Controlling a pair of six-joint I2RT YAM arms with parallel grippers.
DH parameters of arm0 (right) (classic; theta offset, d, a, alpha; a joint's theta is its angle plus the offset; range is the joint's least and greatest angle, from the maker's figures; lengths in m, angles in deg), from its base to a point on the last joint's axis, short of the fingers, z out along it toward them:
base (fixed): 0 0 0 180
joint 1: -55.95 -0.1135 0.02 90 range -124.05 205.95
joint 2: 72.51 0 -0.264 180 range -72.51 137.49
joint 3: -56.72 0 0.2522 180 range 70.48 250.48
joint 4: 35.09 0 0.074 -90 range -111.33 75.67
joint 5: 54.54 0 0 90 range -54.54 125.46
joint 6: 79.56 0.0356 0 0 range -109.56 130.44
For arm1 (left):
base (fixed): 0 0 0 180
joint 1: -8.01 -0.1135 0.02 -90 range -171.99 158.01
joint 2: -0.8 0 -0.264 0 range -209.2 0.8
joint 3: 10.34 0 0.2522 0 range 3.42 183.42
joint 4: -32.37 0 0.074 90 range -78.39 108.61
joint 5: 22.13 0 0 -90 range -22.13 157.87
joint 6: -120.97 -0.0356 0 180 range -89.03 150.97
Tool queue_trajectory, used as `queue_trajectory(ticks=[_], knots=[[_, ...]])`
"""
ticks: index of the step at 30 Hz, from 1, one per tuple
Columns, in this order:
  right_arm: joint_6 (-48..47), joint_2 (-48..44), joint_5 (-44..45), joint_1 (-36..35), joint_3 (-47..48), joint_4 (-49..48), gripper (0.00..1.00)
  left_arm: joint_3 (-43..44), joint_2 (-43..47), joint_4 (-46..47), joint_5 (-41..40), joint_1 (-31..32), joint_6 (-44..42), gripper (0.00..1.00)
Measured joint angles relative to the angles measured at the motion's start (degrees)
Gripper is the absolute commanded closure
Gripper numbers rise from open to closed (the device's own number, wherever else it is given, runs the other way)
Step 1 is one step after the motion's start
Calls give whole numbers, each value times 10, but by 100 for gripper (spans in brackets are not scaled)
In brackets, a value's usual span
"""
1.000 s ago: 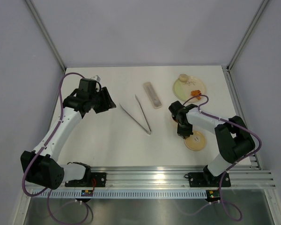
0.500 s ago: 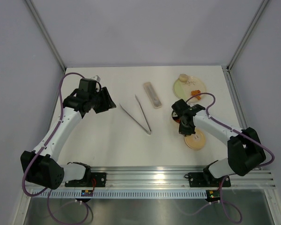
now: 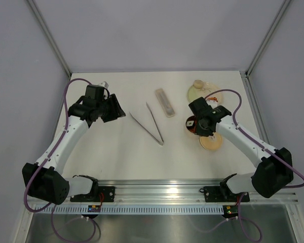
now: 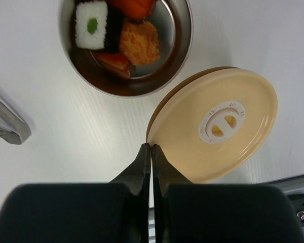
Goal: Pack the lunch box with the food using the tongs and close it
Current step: Pick up the box lid from the center of the board, then close the box lid on the packing box.
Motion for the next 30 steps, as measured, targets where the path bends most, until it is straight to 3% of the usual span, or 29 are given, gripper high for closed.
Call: queue_trajectory(ticks=[14,30], knots=[[-97,159,24,0,203,3,100,0,9,-1,-5,0,0,49],[-147,262,-6,0,225,-31,100,0,16,-2,-13,0,0,49]])
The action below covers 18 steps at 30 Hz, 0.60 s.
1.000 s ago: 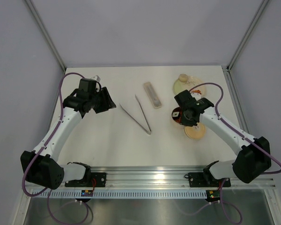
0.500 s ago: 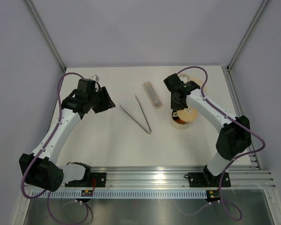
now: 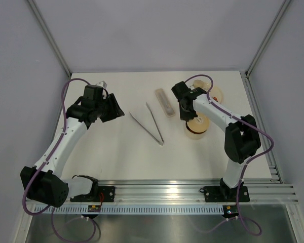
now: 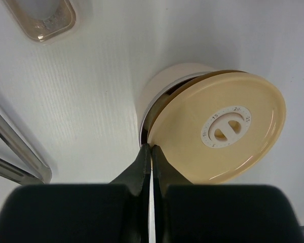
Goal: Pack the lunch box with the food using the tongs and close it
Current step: Close the box lid on the packing box.
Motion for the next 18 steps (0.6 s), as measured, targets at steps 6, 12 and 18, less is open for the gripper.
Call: queue_trajectory(ticks=[6,12,18], knots=[[-2,17,-14,0,7,-2,100,0,1,-4,-4,0,0,49],[-3,19,-21,0,8,1,100,0,3,-5,-4,0,0,49],[-3,20,-25,0,9,8,100,0,3,-5,-4,0,0,49]])
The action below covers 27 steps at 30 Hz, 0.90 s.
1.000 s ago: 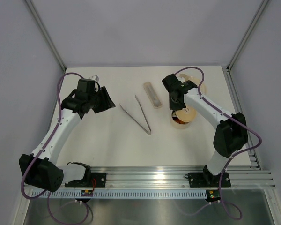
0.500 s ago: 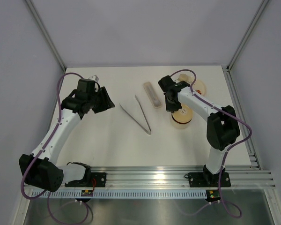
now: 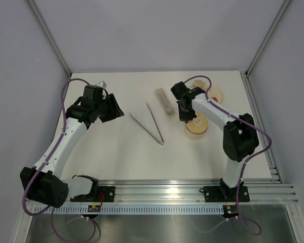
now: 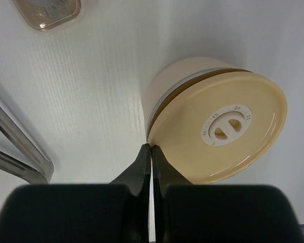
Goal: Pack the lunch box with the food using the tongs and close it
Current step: Close the box lid on the packing box.
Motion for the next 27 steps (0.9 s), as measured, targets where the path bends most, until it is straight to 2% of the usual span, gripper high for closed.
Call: queue_trajectory(ticks=[16,27], knots=[[-34,45,2,0,67,71,100,0,0,0,0,0,0,49],[-45,54,1,0,69,85,98,0,0,0,0,0,0,49]])
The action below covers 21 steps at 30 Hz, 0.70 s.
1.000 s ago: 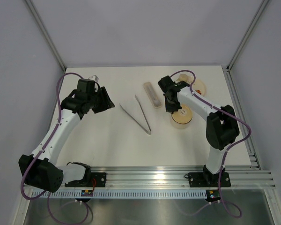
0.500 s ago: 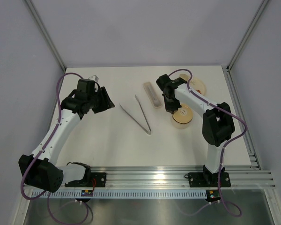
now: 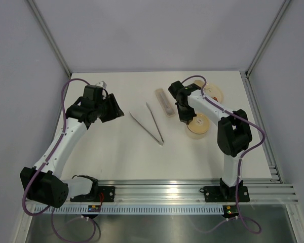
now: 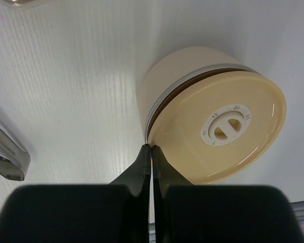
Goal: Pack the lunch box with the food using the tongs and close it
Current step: Close the box lid on the packing box.
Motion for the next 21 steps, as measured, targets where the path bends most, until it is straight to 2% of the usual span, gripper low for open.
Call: queue_trajectory(ticks=[3,4,6,7,10,18,21], knots=[[0,5,0,0,0,0,93,0,0,0,0,0,0,49],[0,5,0,0,0,0,86,0,0,0,0,0,0,49],[0,5,0,0,0,-1,80,-1,0,0,0,0,0,49],[0,5,0,0,0,0,71,-1,0,0,0,0,0,49],[-1,5,0,-1,0,0,64,-1,1,0,0,0,0,49],[0,-4,1,-3,0,-3,59,-2,9,-1,-1,0,0,49],[1,-27,3,-3,0,-9,55,-2,10,-1,-2,0,0,49]])
